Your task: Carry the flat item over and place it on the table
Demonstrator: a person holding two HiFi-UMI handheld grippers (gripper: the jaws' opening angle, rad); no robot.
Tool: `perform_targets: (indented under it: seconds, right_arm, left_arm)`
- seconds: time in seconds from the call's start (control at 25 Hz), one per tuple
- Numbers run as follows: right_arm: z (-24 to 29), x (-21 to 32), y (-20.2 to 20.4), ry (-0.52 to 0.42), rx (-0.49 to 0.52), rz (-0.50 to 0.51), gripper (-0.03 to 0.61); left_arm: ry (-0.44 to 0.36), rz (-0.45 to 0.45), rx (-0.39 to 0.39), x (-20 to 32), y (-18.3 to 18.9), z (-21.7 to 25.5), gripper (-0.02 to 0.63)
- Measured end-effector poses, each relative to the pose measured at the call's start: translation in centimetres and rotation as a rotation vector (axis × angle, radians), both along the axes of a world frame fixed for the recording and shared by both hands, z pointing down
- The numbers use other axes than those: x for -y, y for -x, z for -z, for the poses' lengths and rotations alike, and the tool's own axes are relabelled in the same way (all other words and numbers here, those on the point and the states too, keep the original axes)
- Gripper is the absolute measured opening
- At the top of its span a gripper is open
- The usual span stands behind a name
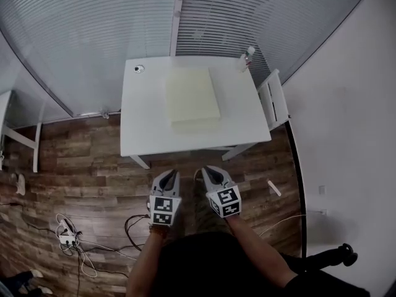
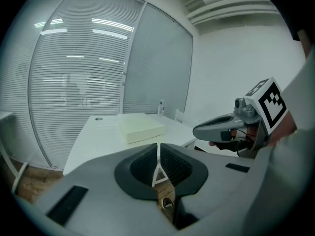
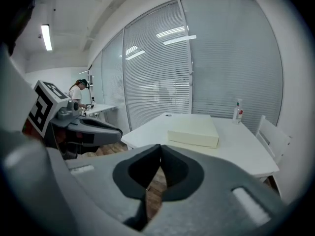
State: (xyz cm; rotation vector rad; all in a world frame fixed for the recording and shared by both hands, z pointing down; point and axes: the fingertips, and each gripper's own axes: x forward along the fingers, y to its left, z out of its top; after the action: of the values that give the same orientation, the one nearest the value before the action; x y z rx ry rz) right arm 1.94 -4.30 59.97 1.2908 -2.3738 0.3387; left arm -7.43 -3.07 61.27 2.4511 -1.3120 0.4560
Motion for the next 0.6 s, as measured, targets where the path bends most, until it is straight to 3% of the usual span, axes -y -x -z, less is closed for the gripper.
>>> perform_targets:
  seconds: [0.36, 0.6]
  right_arm:
    - [3.0, 3.4, -0.3, -0.095, 0.021, -0.040, -0.002]
    - [8.1, 4.9, -0.5, -0.212, 0.048, -0.063, -0.002]
  left_arm:
    - [-0.114, -0.051, 0.035, 4.2, -0.3, 3.8, 0.029]
    - [-0.261, -0.046, 0.036, 5.1, -0.1, 10.0, 0.029]
